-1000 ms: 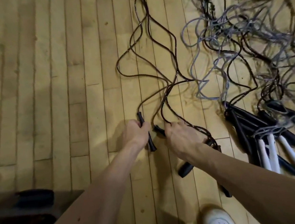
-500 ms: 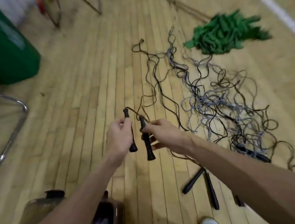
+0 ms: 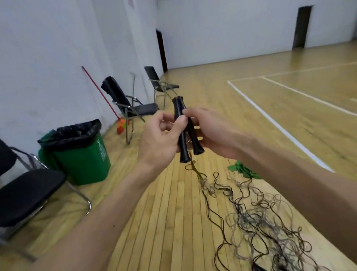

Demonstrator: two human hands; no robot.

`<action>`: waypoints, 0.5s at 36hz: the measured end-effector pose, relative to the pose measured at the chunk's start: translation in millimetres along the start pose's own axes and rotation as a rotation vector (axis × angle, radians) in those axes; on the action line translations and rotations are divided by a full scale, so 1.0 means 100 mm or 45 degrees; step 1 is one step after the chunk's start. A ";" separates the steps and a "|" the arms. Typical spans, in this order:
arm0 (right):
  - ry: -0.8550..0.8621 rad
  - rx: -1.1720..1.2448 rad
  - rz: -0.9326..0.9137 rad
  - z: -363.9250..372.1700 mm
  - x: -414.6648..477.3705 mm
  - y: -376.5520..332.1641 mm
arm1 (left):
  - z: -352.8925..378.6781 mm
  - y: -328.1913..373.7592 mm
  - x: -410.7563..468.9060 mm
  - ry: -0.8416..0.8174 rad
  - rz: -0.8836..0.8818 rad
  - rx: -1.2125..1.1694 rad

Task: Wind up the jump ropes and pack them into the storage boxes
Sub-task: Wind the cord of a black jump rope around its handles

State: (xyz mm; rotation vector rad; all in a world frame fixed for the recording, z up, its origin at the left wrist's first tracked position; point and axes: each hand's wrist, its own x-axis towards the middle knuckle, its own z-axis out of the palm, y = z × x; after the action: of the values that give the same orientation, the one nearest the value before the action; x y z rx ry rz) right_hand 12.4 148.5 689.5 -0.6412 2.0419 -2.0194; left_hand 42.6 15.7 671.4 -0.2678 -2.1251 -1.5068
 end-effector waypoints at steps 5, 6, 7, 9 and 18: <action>-0.144 0.122 -0.040 0.16 -0.66 -0.66 | -0.21 0.71 -0.30 0.057 0.232 0.112; -0.179 0.145 -0.034 0.18 -0.78 -0.72 | -0.24 0.79 -0.37 0.066 0.272 0.199; -0.209 0.148 -0.030 0.20 -0.90 -0.76 | -0.27 0.86 -0.46 0.067 0.307 0.277; -0.247 0.151 -0.037 0.24 -1.10 -0.82 | -0.33 0.95 -0.64 0.058 0.368 0.355; -0.415 0.335 0.183 0.39 -1.83 -0.37 | -0.52 0.77 -1.25 0.308 0.446 0.308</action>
State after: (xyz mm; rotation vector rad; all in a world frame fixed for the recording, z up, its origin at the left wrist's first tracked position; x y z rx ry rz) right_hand 197.0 194.2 695.0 -0.6940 1.5613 -1.9099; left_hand 197.8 12.0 683.7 -0.3318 -1.9237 -1.0181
